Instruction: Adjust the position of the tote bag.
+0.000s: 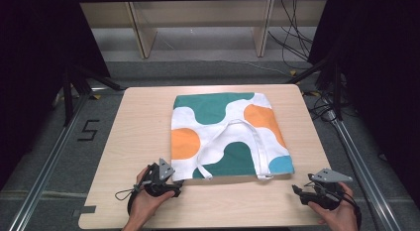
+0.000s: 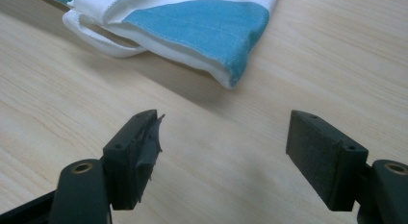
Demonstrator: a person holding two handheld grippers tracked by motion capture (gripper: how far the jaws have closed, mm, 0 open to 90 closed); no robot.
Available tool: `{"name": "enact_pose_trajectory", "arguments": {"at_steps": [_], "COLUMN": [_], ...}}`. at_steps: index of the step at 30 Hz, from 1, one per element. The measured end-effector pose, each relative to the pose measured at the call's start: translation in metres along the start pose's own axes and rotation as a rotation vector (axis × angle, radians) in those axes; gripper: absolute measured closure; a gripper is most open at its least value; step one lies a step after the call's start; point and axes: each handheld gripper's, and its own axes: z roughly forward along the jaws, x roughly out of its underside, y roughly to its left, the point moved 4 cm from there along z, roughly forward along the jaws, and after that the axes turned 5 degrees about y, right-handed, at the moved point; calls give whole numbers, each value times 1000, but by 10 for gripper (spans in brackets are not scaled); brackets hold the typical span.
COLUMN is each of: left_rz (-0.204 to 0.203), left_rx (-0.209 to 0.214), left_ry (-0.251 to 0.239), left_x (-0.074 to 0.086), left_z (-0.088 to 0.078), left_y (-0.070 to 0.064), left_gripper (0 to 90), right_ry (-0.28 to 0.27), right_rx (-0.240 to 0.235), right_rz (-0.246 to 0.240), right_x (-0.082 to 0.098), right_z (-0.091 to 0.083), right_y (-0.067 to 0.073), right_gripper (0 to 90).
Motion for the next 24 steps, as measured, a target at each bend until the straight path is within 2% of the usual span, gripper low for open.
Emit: {"name": "enact_pose_trajectory", "arguments": {"at_steps": [1, 4, 5, 7, 9, 10, 11, 12, 13, 14, 15, 16, 17, 18, 19, 20, 23, 24], "left_rz": [-6, -8, -18, -34, -24, -23, -20, 9, 9, 55, 55, 80, 95, 71, 71, 39, 46, 31], "left_rx": [2, -29, -26, -33, -35, -36, -27, -24, -24, -16, -16, -22, -20, -15, -15, 13, 29, 33], "left_ry": [-2, -30, -35, -94, -110, -152, -181, -206, -206, -215, -215, -222, -225, -253, -253, -260, -283, -291], "left_x": [-1, -7, -8, -14, -16, -20, -22, -27, -27, -31, -31, -34, -36, -39, -39, -41, -42, -42], "left_z": [1, 0, -1, -5, -6, -7, -6, -6, -6, -7, -7, -7, -7, -9, -9, -10, -10, -11], "left_y": [0, 2, 2, 4, 4, 2, 1, -2, -2, -5, -5, -5, -6, -5, -5, -1, 5, 8], "left_gripper": [170, 167, 167, 200, 263, 263, 330, 469, 553, 648, 692, 735, 735, 791, 806, 810, 813, 813], "right_ry": [-19, -21, -19, -40, -43, -44, -48, -50, -50, -33, -33, -33, -33, -30, -30, -31, -37, -29], "right_rx": [28, 34, 36, 40, 40, 28, 39, 46, 46, 41, 41, 45, 45, 46, 46, 42, 54, 53], "right_rz": [-5, -13, -5, -9, -11, -3, -23, -46, -46, -40, -40, -84, -84, -94, -94, -112, -113, -108], "right_x": [-1, -1, -1, -3, -3, -4, -5, -7, -7, -11, -11, -16, -16, -21, -21, -25, -30, -31], "right_z": [0, 0, -1, -2, -3, -2, -3, -1, -1, 2, 2, 8, 8, 13, 13, 16, 20, 20], "right_y": [-1, -2, -2, -2, -2, -1, -1, 1, 1, 6, 6, 6, 6, 9, 9, 12, 12, 12], "right_gripper": [284, 286, 292, 299, 302, 304, 304, 305, 305, 306, 306, 307, 307, 307, 307, 308, 321, 322]}}
